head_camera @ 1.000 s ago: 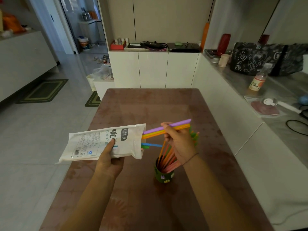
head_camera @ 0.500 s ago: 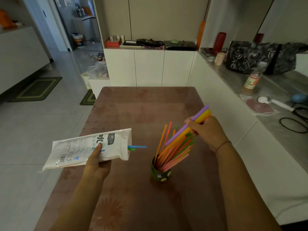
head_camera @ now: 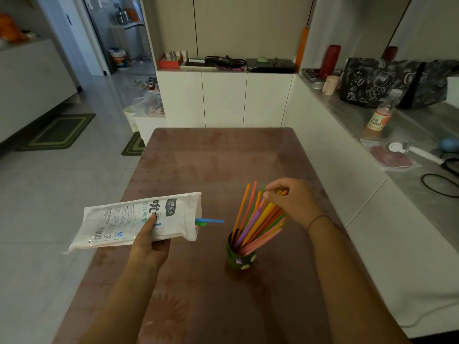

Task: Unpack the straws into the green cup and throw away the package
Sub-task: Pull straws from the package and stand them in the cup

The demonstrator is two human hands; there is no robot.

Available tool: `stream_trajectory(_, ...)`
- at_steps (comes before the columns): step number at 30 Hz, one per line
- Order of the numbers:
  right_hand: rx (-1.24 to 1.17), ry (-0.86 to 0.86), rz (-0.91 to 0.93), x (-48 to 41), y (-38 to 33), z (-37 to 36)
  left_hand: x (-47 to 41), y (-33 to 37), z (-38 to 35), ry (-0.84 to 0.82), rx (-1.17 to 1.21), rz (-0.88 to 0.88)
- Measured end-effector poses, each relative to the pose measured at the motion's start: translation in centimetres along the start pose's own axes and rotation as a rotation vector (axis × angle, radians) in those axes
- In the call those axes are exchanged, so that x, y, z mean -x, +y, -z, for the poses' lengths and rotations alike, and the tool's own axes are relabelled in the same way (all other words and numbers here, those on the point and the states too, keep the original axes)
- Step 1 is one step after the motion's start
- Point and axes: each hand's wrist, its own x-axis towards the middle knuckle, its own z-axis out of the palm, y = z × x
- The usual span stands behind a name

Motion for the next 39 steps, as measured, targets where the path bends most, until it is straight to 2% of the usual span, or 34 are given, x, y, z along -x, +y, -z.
stream_trajectory(9,-0.013,0.017,0.024,0.0,0.0,-0.6,0.4,-0.3,0.1,-0.007,-0.007,0.014)
stream_trajectory(14,0.173,-0.077,0.059,0.2,0.3,-1.8,0.8,-0.6,-0.1,-0.023,-0.02,0.021)
stream_trajectory(16,0.173,-0.092,0.038,0.3,0.3,-1.9,1.0,-0.7,-0.2,-0.032,-0.027,0.032)
stream_trajectory(23,0.069,0.025,0.014,0.3,0.3,-0.8,1.3,-0.6,-0.1,-0.046,-0.025,0.03)
stream_trajectory(33,0.257,-0.036,0.042,1.2,-0.4,-1.4,2.3,-1.0,-1.7,-0.093,-0.003,0.042)
stream_trajectory(36,0.162,0.097,0.101,2.0,-1.9,-1.0,2.6,-1.0,-2.3,-0.11,-0.002,0.025)
stream_trajectory(39,-0.188,0.177,0.141,3.2,-4.8,-1.7,3.0,-0.4,-3.1,-0.175,-0.008,-0.03)
